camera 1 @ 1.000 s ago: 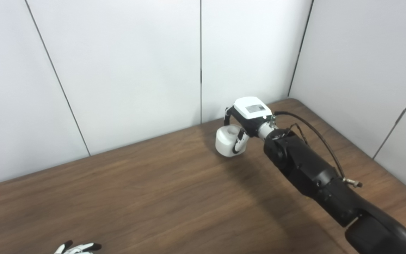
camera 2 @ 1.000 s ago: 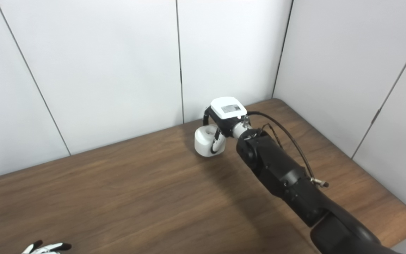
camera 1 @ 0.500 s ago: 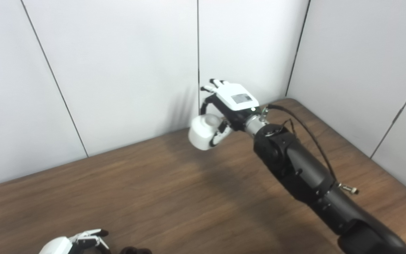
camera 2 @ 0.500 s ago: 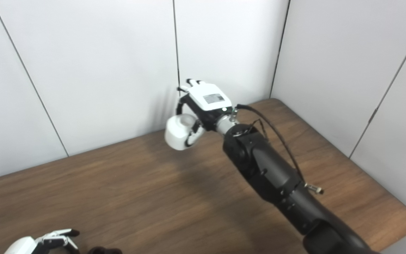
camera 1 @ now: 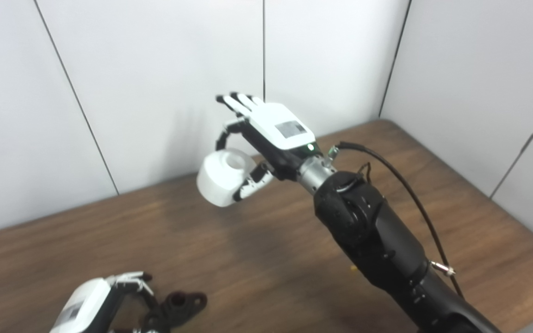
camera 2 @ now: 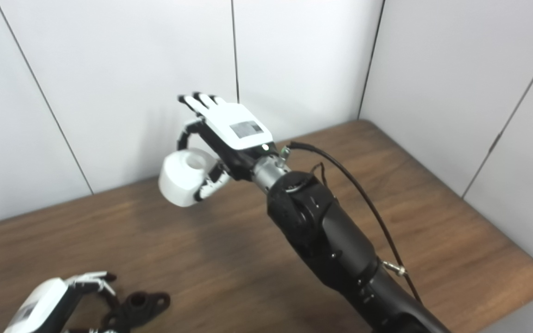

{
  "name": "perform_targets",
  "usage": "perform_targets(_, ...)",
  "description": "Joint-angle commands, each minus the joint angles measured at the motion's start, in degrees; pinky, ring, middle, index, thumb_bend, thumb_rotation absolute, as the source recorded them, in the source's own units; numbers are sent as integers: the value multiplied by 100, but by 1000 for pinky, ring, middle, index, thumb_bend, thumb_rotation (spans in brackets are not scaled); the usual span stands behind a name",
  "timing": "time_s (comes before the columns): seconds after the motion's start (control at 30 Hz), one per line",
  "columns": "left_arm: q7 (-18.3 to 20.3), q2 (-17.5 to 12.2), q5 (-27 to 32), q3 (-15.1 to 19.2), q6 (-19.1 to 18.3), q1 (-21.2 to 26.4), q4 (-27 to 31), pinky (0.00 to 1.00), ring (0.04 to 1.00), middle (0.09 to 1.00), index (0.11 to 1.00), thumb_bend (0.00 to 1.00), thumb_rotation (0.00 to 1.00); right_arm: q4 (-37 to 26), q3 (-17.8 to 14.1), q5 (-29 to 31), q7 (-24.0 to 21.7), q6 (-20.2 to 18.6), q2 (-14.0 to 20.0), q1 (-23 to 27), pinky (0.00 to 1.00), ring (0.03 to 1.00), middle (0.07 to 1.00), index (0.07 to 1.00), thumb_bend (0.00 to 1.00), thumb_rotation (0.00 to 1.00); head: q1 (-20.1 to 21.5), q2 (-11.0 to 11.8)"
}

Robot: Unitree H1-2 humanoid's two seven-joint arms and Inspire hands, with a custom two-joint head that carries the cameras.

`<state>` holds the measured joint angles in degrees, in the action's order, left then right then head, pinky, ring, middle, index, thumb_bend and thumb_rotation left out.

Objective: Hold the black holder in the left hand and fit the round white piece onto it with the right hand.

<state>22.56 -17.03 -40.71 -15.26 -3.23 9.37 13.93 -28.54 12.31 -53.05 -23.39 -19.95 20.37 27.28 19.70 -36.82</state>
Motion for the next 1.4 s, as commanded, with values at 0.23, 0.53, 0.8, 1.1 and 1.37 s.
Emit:
perform_targets(0.23,-516,115,-23,-48,299,300,-276,994,874,817,482,515,42,-856,189,-302,-903,-91,-475,-43,1000,1000,959,478,517,134,-236,-307)
perform_targets(0.53,-386,159,-48,-118,88,309,-130,1000,889,828,481,515,43,-1107,346,-605,-1351,-8,-1091,-555,1000,1000,969,479,519,133,-596,-509)
perform_targets(0.8,-369,290,-154,-226,-87,352,-69,1000,894,835,482,515,42,-1442,351,-763,-1670,68,-1346,-767,1000,1000,980,479,517,132,-853,-684)
perform_targets(1.1,-410,514,-344,-348,-214,304,-3,1000,893,827,481,515,44,-1574,487,-1462,-2067,382,-1537,-1133,1000,1000,970,480,519,135,-1099,-721)
perform_targets(1.37,-447,609,-409,-401,-247,187,118,1000,898,826,482,515,44,-1596,458,-2276,-2197,839,-1751,-1460,1000,1000,965,479,522,131,-996,-664)
